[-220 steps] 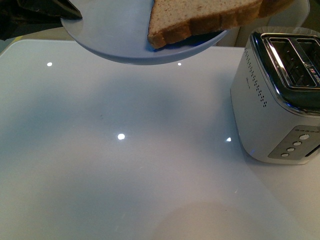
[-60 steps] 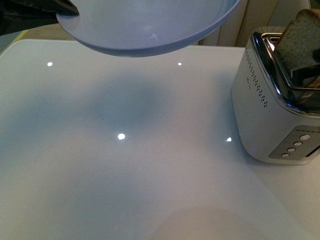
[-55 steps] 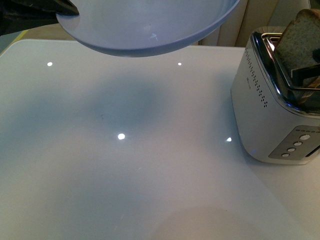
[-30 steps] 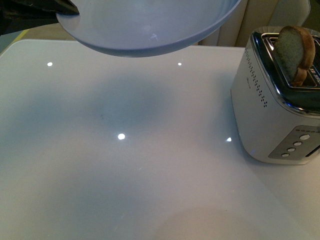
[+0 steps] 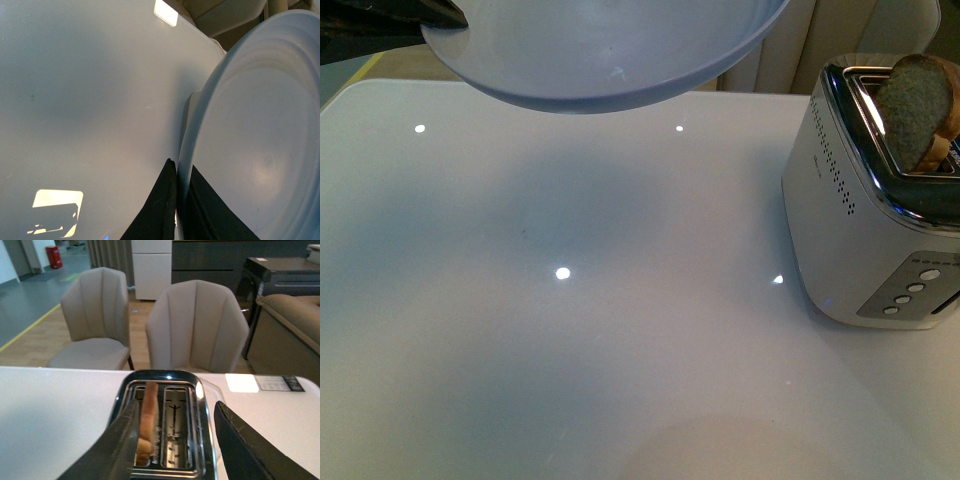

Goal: Left arm holds plate, right arm toasts bread

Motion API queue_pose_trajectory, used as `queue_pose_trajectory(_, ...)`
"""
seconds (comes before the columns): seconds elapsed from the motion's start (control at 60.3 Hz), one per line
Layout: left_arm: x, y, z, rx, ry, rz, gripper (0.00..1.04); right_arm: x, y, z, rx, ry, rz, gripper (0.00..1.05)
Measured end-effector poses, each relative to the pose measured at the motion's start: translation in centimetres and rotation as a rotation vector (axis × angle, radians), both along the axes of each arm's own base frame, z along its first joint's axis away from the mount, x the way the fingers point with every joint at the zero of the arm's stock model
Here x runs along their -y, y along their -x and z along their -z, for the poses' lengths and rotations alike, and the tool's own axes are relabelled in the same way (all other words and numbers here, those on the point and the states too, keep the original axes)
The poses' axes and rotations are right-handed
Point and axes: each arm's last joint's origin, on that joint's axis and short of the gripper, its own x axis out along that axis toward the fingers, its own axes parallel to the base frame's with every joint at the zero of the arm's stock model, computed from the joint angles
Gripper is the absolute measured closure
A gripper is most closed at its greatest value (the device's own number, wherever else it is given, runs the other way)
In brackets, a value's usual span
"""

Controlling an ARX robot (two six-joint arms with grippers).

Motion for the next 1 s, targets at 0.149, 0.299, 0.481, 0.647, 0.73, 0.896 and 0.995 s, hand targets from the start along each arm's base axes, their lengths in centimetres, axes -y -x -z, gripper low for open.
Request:
queue_pose_trajectory(0.149,0.2,0.0,0.0,0.001,-0.004,0.006,1.02,0.1,1.5,1.0,-0.004,0.0,0.0,0.9)
queue_pose_trajectory(0.299,0.3,0.1,0.0,0.003,-0.01,0.011,1.02,0.1,2.6,1.5,-0.001,-0.002,-0.001,1.03)
queue_pose_trajectory(0.481,0.4,0.1,0.1,0.003,-0.016,0.016,1.02,0.1,3.9,2.1,-0.002,-0.003,-0.001,1.03)
queue_pose_trajectory(0.647,0.4,0.2,0.2,0.001,-0.023,0.009,1.02,0.1,4.8,2.5,-0.002,-0.003,0.0,1.03)
queue_pose_trajectory(0.73,0.4,0.3,0.4,-0.006,-0.024,0.009,1.02,0.1,5.2,3.0,0.011,-0.003,0.0,1.03)
queue_pose_trajectory(0.896,0.4,0.3,0.4,-0.006,-0.024,0.01,1.02,0.1,5.8,2.8,0.019,-0.004,-0.003,1.03)
queue_pose_trajectory(0.995,0.4,0.3,0.4,-0.006,-0.024,0.01,1.02,0.1,6.2,2.7,0.023,-0.004,-0.003,1.03)
